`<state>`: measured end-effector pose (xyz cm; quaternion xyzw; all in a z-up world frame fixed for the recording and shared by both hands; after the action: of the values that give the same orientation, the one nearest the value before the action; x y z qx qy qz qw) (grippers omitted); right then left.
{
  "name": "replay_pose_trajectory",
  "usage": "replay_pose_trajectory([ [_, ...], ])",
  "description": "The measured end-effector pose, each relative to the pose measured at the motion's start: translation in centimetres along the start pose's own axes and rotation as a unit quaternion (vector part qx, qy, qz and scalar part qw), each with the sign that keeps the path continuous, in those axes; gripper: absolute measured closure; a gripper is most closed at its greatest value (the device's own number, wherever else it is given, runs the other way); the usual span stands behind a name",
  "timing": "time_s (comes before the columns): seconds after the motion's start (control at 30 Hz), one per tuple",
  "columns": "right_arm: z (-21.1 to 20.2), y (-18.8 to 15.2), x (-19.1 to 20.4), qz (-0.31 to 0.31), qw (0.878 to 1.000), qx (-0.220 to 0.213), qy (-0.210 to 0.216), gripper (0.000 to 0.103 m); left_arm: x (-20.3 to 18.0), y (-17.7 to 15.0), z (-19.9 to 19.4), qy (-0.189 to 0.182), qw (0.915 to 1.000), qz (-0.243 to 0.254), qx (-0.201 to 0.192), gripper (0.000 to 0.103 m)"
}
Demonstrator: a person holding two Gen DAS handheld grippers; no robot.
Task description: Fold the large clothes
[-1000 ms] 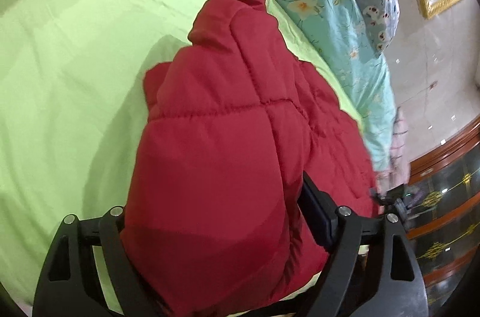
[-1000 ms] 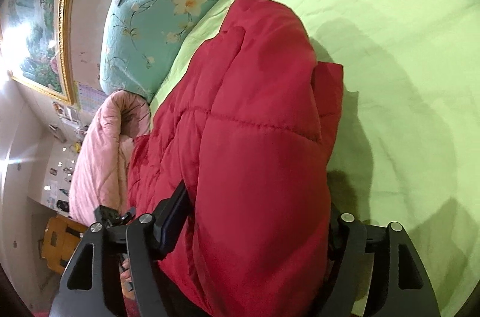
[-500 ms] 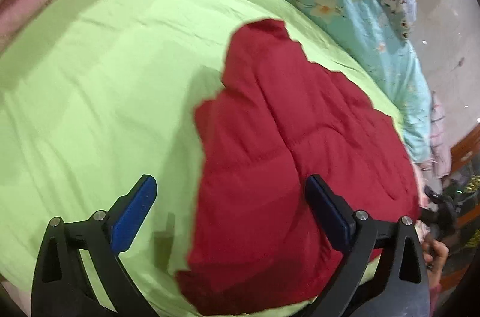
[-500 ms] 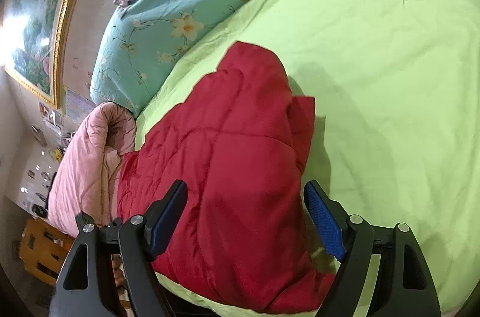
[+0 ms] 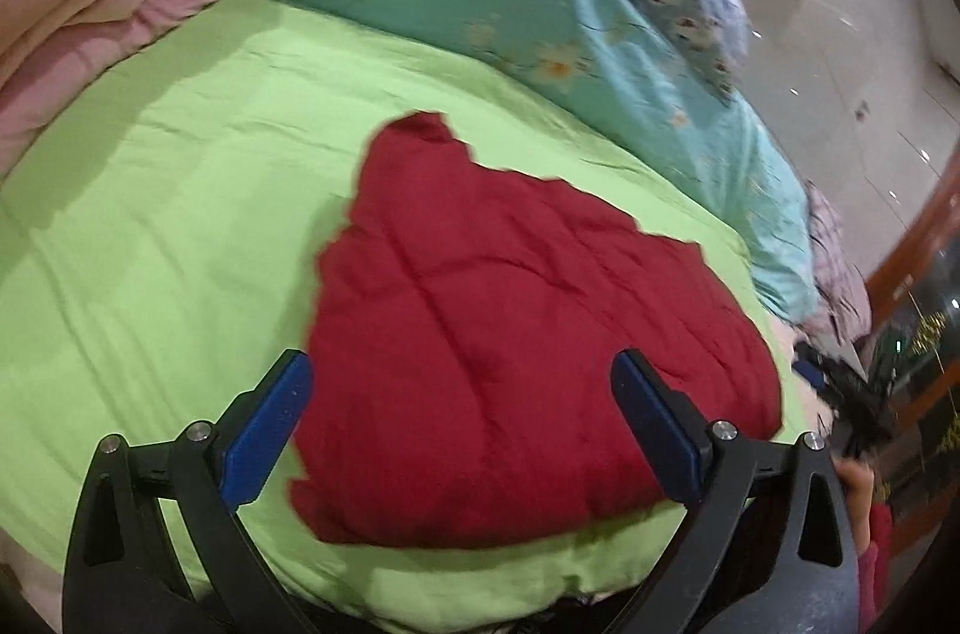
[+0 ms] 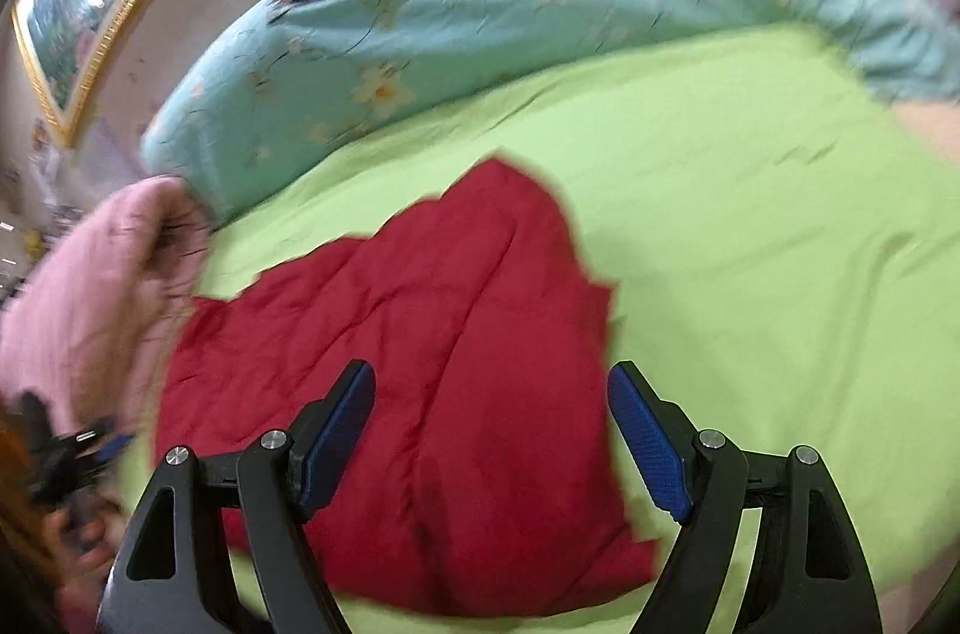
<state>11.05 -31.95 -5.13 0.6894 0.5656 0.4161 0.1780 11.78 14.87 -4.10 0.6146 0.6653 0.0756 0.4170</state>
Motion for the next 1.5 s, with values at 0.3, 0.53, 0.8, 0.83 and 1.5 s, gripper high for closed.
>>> replay_pose_trajectory([
  [0.3, 2.9, -1.9, 9.5, -0.163, 0.978, 0.08, 0.1, 0.047, -5.0, -2.4, 3.1, -0.038, 0.9968, 0.062, 0.035, 0.003],
  [0.53, 9.0, -2.5, 10.7, -0.183, 0.97, 0.139, 0.082, 0.048, -5.5, -2.5, 7.6, 0.02, 0.9945, 0.09, 0.048, 0.003],
  [0.8, 12.5, 0.1, 7.0, -0.114, 0.985, 0.13, 0.028, 0.051, -5.8, 0.5, 11.7, 0.047, 0.9931, 0.092, 0.055, 0.002],
  [0.83, 12.9, 0.5, 6.7, -0.109, 0.985, 0.129, 0.021, 0.051, -5.7, 1.0, 12.1, 0.05, 0.9931, 0.09, 0.056, 0.002],
  [1.5, 16.3, 3.3, 2.4, -0.038, 0.993, 0.106, -0.031, 0.05, -4.3, 3.0, 15.6, 0.104, 0.9893, 0.067, 0.077, 0.001],
])
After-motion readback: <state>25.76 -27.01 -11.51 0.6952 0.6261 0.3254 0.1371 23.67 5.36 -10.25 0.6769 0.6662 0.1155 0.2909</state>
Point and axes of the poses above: each gripper's, at about its wrist camera, not at the fingertips, and z roughly the way its jaws point, x to its left, y to its top, the point moved 1 cm from there along z, roughly the way its jaws point, and after that the axes turned 4 degrees about x, right-handed, at the moved point
